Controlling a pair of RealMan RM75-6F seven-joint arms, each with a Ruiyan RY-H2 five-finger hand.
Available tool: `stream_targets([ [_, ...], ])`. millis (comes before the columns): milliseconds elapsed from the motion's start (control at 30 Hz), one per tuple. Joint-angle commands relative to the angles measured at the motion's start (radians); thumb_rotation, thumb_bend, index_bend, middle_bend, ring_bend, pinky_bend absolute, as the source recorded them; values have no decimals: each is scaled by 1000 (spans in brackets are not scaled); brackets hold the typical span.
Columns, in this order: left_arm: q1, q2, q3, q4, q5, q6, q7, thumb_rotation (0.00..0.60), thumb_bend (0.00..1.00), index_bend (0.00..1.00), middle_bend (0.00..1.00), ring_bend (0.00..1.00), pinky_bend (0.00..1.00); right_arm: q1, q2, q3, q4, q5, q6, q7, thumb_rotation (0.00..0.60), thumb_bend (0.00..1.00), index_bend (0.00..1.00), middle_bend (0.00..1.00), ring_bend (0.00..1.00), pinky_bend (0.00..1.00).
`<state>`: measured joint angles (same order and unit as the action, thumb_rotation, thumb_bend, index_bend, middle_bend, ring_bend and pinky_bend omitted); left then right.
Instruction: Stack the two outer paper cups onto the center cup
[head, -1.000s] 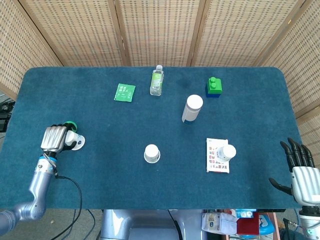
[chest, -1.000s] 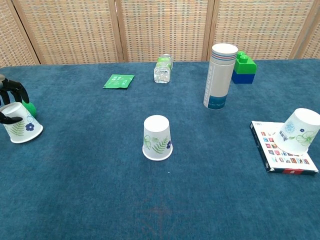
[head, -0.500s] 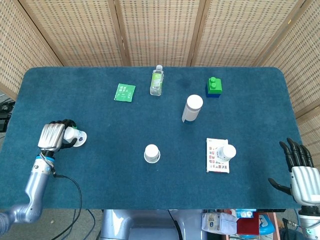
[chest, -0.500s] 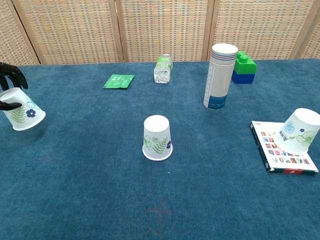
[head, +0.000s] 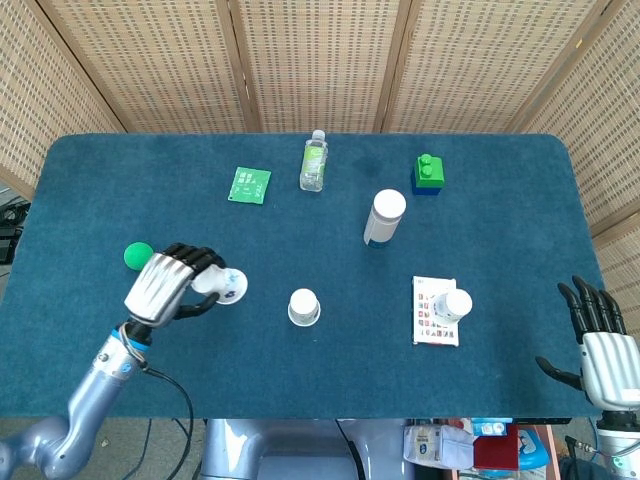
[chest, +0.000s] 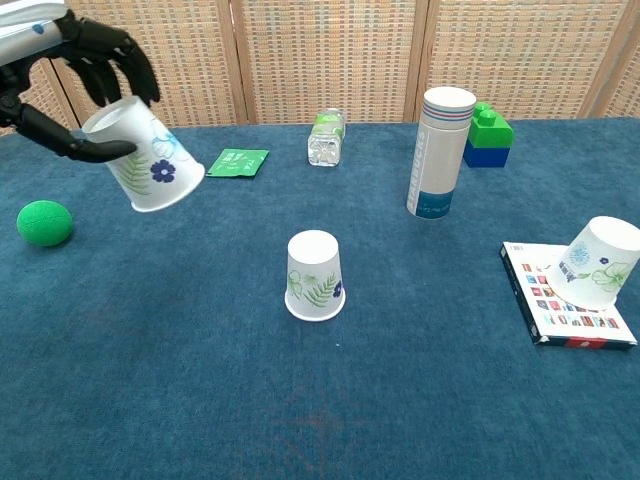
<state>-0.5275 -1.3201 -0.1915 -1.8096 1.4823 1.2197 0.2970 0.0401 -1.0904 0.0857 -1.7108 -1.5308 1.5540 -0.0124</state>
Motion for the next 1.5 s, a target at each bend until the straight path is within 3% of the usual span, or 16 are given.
stream_targets([
  [33,-63,-44,-11,-38,12,-51,59,600,334,407,431,435,378,0,0,0,0,-1,1,0,600,0,0,0,0,0],
  [500,-186,-190,-42,56,-97,-162,200,600,335,408,431,435,378,4,-2,12,12,33,-11,6,600,0,0,0,0,0],
  [1233,-265,-291,-31,168,-161,-204,224,600,334,408,419,427,378,1,2,16,10,48,-11,13,600,0,0,0,0,0],
  [1333,-271,-299,-25,176,-166,-209,220,600,335,314,219,251,332,2,2,15,11,47,-13,12,600,0,0,0,0,0],
  [1400,-276,-293,-20,174,-176,-225,219,600,334,120,59,83,245,2,2,16,11,48,-14,12,600,0,0,0,0,0],
  [1433,-280,-287,-17,170,-188,-238,222,600,331,34,10,24,194,3,2,16,11,49,-15,12,600,0,0,0,0,0],
  [1500,-284,-279,-15,162,-203,-249,228,600,311,0,0,0,104,3,3,15,11,49,-17,13,600,0,0,0,0,0],
])
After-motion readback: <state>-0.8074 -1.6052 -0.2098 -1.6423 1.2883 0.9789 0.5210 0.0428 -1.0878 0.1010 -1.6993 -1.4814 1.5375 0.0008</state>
